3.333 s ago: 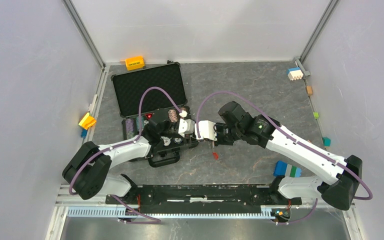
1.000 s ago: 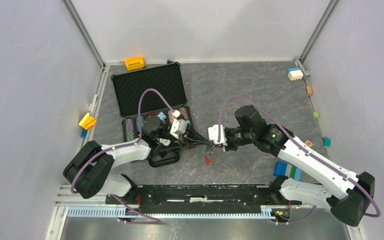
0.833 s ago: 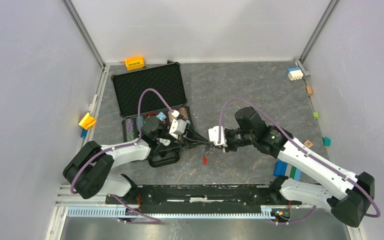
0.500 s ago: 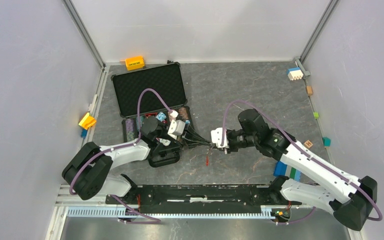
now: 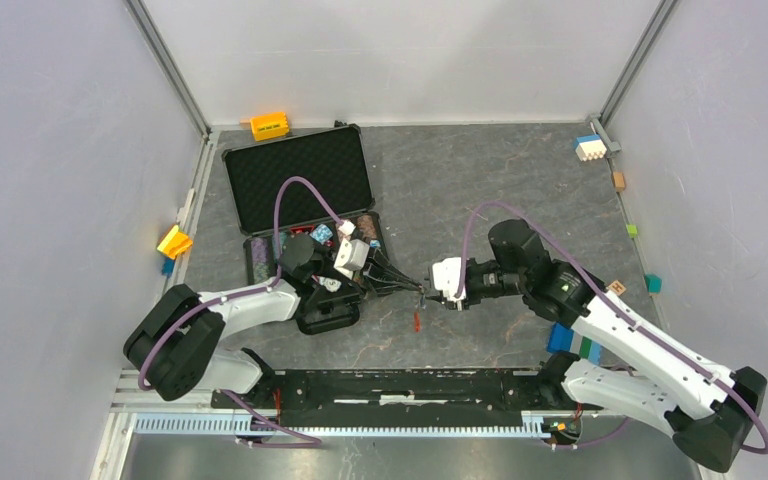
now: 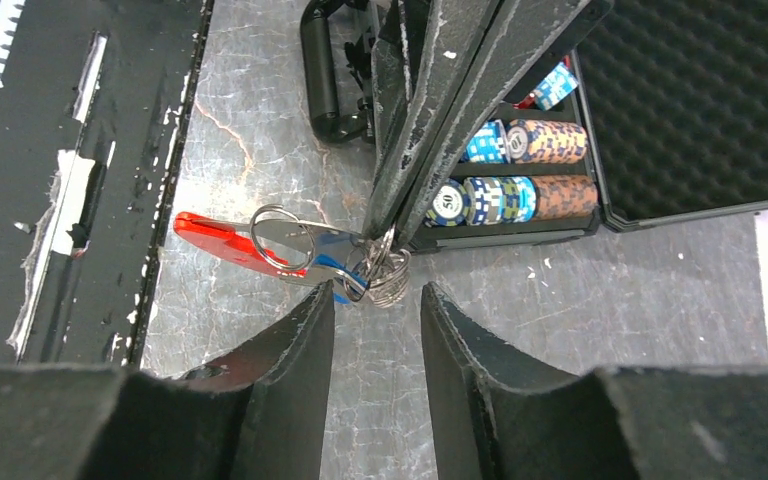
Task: Put the keys on the keyring
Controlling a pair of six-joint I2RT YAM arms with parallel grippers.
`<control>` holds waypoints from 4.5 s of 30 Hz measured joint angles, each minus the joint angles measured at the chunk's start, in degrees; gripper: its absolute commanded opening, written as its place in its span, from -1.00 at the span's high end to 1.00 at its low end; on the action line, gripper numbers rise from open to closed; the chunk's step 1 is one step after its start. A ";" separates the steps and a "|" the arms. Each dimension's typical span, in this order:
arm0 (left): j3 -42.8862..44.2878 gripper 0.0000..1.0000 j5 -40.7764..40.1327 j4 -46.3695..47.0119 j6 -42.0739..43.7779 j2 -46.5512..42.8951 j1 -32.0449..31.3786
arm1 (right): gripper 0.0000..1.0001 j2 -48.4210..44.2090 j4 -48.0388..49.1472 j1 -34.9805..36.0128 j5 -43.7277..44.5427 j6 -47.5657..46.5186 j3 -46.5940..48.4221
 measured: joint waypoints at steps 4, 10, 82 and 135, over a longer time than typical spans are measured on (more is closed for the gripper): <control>0.00 0.96 -0.13 0.02 -0.24 0.00 -0.09 | 0.24 1.38 0.20 -0.15 -1.51 0.35 0.00; 0.00 0.96 -0.15 0.44 -0.48 0.00 -0.11 | 0.29 2.10 0.26 -0.31 -3.08 1.01 0.17; 3.23 0.24 -9.68 -22.69 21.38 0.48 0.94 | 1.00 16.94 -17.73 6.73 22.93 1.18 17.73; 0.90 0.96 -5.64 -8.24 12.15 3.52 0.11 | 0.08 11.34 -13.40 4.85 19.67 2.05 10.95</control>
